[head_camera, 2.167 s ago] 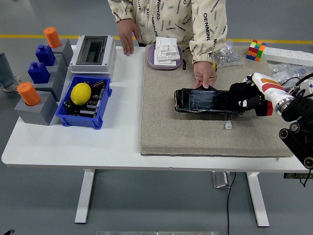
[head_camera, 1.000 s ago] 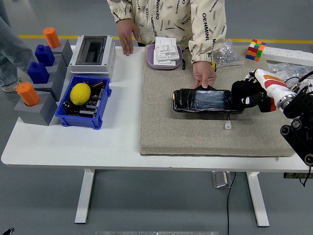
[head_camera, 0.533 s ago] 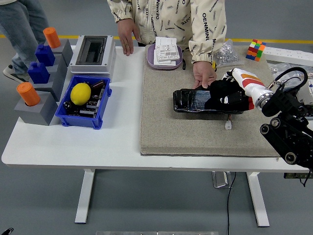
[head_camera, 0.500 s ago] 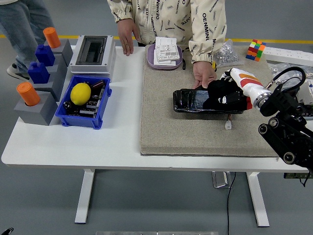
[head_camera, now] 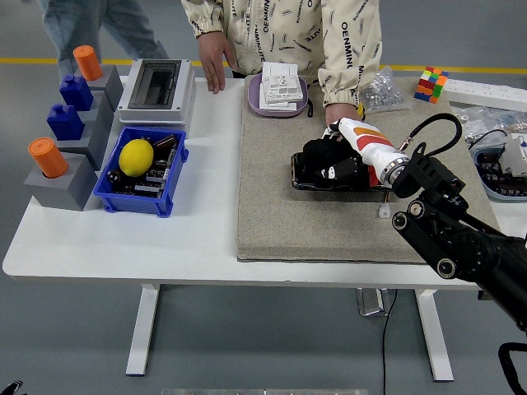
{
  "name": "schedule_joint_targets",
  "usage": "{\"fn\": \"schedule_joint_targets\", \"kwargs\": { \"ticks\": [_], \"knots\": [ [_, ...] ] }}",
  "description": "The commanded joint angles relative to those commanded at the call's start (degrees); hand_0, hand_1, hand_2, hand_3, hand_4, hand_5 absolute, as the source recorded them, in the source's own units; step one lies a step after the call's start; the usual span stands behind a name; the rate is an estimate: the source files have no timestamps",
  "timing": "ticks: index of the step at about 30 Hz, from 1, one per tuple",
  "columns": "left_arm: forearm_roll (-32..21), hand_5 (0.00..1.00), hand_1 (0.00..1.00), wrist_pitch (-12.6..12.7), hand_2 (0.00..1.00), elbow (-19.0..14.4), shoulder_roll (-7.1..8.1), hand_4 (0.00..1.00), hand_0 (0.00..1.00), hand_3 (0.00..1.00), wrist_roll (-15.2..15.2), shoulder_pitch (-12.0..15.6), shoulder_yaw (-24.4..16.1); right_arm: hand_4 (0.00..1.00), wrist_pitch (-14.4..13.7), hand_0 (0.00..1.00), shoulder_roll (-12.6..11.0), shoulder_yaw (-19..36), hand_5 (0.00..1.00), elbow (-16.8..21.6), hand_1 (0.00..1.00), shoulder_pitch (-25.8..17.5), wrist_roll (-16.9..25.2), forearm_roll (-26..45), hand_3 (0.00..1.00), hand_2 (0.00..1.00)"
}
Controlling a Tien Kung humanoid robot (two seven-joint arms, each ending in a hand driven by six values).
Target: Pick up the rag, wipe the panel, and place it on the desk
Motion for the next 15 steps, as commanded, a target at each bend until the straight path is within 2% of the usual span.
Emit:
{"fn": "schedule_joint_targets", "kwargs": {
  "ticks": [9,15],
  "knots": [
    [0.0,0.564,0.716,0.1,0.767,0.0,0.24,0.690,0.723,0.625,0.1,0.4,0.2,0.939,0.1,0.329,2.7,-3.5,0.002,0.1,0.415,1.1,0.0,0.6,0.449,0.456],
    [0.0,0.564,0.716,0.0,0.767,0.0,0.35,0.689,0.723,0.624,0.1,0.3,0.5,0.939,0.2,0.329,2.7,-5.1,0.002,0.1,0.414,1.8,0.0,0.8,0.449,0.456]
  ]
}}
